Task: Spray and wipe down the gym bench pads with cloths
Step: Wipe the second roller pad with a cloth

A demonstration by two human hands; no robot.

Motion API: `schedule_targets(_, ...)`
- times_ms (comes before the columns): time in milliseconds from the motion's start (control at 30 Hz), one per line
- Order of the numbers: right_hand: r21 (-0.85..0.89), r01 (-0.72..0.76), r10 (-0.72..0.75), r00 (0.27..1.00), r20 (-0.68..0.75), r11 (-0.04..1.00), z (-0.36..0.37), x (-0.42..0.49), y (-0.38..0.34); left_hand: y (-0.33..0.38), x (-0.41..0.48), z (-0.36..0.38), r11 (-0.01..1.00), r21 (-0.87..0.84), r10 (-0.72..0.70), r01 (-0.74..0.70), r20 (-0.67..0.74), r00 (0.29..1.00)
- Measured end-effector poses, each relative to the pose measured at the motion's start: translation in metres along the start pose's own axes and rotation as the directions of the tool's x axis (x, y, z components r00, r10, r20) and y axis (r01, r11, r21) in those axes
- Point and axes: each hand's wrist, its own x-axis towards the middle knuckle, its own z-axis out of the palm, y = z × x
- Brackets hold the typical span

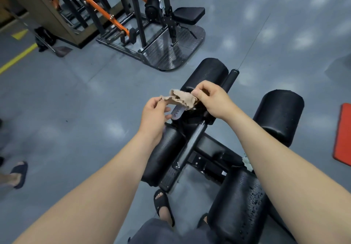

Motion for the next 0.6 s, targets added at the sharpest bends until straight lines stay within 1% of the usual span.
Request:
schedule_targets(33,0.003,-0.012,0.012,1.000,-0.027,1.000,0.000,-0.003,-0.002,0.003,-0.001,-0.003,0.997,-0.067,-0.028,0.026,-0.030,0.999)
schedule_targets(133,0.099,-0.062,0.074,0.990,-0.121,0.993,0.001,-0.014,-0.005,0.011,-0.004,-0.012,0.969,-0.230,-0.110,0.087,-0.089,0.990)
schedule_targets(200,0.194,-0.091,0.117,0.986,-0.123,0.977,-0.001,-0.022,-0.009,0.016,-0.009,-0.015,0.945,-0.307,-0.137,0.115,-0.052,0.989)
schedule_targets(300,0.371,-0.117,0.128,0.992,-0.003,0.921,0.000,-0.040,-0.018,0.020,-0.018,-0.016,0.927,-0.350,-0.126,0.133,0.044,0.991)
schedule_targets(433,0.460,-0.209,0.143,0.974,0.174,0.863,-0.003,-0.066,-0.023,0.018,-0.023,-0.018,0.971,-0.236,-0.017,0.026,0.039,0.999)
schedule_targets(467,0.472,-0.221,0.127,0.967,0.223,0.853,-0.004,-0.073,-0.022,0.019,-0.025,-0.019,0.975,-0.221,0.006,0.003,0.040,0.999)
schedule_targets(500,0.456,-0.222,0.106,0.958,0.265,0.862,-0.006,-0.078,-0.018,0.019,-0.026,-0.019,0.978,-0.210,0.024,-0.014,0.047,0.999)
schedule_targets(533,0.387,-0.199,0.090,0.955,0.284,0.900,-0.007,-0.082,-0.015,0.019,-0.029,-0.020,0.980,-0.195,0.036,-0.025,0.054,0.998)
schedule_targets(567,0.287,-0.166,0.086,0.959,0.270,0.944,-0.008,-0.085,-0.011,0.019,-0.031,-0.020,0.983,-0.180,0.042,-0.031,0.060,0.997)
schedule_targets(600,0.185,-0.126,0.083,0.971,0.224,0.975,-0.009,-0.089,-0.009,0.018,-0.033,-0.019,0.986,-0.164,0.042,-0.031,0.064,0.997)
